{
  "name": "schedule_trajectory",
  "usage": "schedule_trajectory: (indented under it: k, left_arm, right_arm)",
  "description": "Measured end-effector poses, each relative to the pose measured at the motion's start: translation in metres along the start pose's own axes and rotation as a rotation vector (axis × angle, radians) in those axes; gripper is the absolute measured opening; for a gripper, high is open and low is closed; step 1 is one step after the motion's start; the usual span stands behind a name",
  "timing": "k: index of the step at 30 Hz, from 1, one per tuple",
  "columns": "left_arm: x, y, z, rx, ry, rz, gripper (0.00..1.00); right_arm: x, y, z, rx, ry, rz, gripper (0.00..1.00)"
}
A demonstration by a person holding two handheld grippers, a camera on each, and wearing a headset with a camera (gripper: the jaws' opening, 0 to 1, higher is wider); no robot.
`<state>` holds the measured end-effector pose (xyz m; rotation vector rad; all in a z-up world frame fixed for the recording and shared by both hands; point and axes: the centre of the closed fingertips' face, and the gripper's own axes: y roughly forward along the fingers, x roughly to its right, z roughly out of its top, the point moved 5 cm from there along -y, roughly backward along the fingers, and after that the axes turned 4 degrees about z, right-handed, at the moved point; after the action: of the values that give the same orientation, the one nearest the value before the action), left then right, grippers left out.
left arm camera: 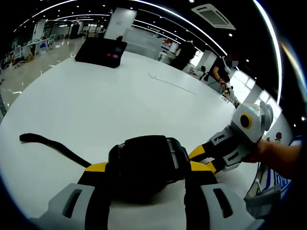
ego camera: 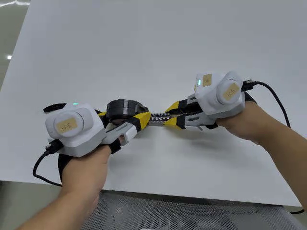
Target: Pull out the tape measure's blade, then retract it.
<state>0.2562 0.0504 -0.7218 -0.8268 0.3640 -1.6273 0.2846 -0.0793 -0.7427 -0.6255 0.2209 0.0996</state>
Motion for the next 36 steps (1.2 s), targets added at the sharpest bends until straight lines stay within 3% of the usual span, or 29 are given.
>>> schedule_trajectory:
  k: [10,12,13,36]
  left_arm:
    - [0.000,0.000,0.000,0.002,-0.014,-0.004,0.58]
    - [0.001,0.000,0.000,-0.004,0.008,-0.004,0.58]
    - [0.001,0.000,0.000,-0.001,-0.005,0.000,0.58]
    - [0.000,-0.001,0.000,0.002,-0.015,-0.013,0.58]
  right_arm:
    - [-0.002,0.003,0.004,0.044,0.037,0.013,0.10]
    - [-0.002,0.007,0.002,0.012,0.003,0.008,0.10]
    - [-0.001,0.007,0.004,0.032,0.032,0.007,0.10]
    - [-0.001,0.023,0.015,0.066,0.028,0.013,0.10]
